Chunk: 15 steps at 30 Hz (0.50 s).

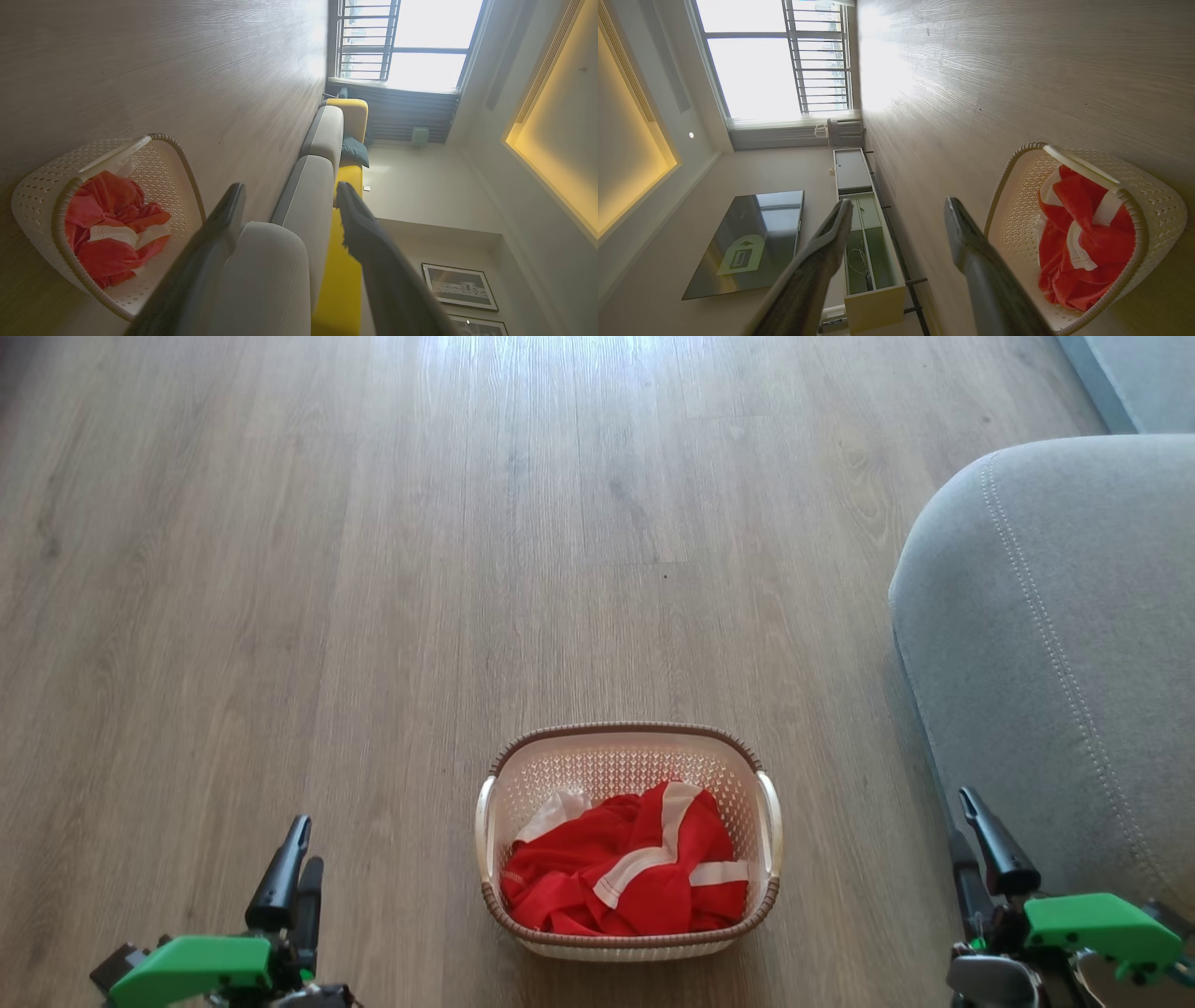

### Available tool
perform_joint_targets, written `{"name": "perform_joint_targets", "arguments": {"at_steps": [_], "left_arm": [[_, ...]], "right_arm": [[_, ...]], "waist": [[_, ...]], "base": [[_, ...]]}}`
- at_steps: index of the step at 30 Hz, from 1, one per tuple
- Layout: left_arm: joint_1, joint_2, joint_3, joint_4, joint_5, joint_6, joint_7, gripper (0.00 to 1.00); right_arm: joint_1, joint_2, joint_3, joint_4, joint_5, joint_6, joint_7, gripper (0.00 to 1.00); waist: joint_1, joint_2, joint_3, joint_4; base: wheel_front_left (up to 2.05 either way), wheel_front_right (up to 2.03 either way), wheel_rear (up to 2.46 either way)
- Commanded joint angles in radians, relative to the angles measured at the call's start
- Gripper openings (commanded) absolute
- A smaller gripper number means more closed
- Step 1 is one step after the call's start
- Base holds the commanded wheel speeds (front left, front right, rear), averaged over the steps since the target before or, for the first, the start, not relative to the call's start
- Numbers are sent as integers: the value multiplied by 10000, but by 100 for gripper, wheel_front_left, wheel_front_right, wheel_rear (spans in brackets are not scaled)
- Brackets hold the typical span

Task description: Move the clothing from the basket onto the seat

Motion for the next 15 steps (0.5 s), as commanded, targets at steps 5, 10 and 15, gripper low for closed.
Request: {"name": "perform_joint_targets", "arguments": {"at_steps": [5, 10, 15], "left_arm": [[-603, 202, -62, -329, 326, -15, -236, 100], [-752, 261, -87, -342, 783, -19, -383, 100], [-900, 303, -117, -349, 1435, -24, -530, 100]], "right_arm": [[-760, -232, 350, -285, -276, 0, -304, 100], [-1055, -395, 769, -191, -556, 0, -536, 100], [-1382, -527, 1101, -90, -998, 0, -700, 100]], "waist": [[0, 0, 17, 0], [0, 0, 35, -1], [0, 0, 60, -5]], "base": [[0, 0, 0], [0, 0, 0], [0, 0, 0]]}}
